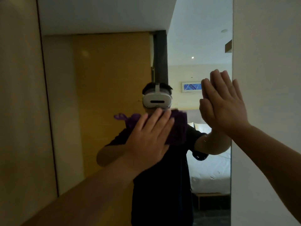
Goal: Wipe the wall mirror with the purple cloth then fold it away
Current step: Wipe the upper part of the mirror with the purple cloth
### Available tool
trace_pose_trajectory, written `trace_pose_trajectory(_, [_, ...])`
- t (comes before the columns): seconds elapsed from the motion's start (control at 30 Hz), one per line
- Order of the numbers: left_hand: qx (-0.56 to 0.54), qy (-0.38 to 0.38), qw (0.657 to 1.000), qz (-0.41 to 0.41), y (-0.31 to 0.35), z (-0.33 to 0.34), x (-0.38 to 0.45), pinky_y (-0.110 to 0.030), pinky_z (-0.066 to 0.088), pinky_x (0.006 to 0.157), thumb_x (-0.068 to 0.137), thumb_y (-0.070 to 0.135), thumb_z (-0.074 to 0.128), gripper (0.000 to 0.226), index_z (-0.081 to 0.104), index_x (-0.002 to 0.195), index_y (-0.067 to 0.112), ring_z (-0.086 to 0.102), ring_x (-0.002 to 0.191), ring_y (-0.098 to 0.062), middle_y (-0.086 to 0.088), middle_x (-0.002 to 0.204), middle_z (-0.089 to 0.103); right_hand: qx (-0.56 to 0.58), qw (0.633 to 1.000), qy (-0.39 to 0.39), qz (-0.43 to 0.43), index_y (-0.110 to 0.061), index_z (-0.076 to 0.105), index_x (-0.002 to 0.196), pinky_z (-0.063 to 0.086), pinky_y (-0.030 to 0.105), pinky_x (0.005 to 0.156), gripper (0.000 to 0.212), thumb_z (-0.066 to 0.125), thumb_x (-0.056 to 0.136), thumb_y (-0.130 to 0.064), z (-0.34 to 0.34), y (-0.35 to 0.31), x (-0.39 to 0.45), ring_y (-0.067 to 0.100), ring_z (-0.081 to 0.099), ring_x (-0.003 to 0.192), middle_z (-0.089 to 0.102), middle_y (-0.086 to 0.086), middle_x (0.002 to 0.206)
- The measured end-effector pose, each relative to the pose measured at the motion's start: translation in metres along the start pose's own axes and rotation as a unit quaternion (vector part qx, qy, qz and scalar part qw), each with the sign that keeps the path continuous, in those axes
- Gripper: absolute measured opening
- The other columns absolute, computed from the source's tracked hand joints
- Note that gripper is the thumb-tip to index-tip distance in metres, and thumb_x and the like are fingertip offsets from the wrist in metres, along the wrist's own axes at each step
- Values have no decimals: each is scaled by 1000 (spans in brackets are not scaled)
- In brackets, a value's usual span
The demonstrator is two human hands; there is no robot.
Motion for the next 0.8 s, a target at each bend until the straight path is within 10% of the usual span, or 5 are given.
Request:
trace_pose_trajectory(0.27, [-64, 48, 996, 45, 64, 20, -83, -42, 42, 101, 99, 29, 54, 43, 50, 141, 20, 46, 135, -25, -3, 151, 44, 19, 1000, -18, 8, -12, 37, 150, 11, 52, 122, 54, 29, 104, -39, -4, -1, 2, 34, 12, 151, 23, 16, 162])
trace_pose_trajectory(0.6, [-143, 248, 951, -119, -50, -89, 145, -42, 46, 90, 88, 14, 50, 40, 60, 127, 5, 55, 109, -30, -12, 123, 63, 46, 993, -8, 106, -8, 37, 148, 15, 53, 122, 57, 17, 105, -41, -18, 72, 15, 32, 14, 152, 24, 18, 161])
trace_pose_trajectory(0.8, [-13, 91, 984, -153, -87, -81, 264, -48, 22, 116, 103, 43, 37, 59, 26, 154, 16, 22, 147, -29, -7, 162, 22, -9, 994, -5, 109, -5, 34, 151, 8, 47, 121, 64, 17, 103, -43, -1, 112, 17, 33, 17, 151, 24, 17, 162])
Point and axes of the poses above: each hand's wrist, its own x-axis towards the middle knuckle, its own z-axis out of the palm, y = z × x, the point moved 8 cm from there along x, towards the middle knuckle
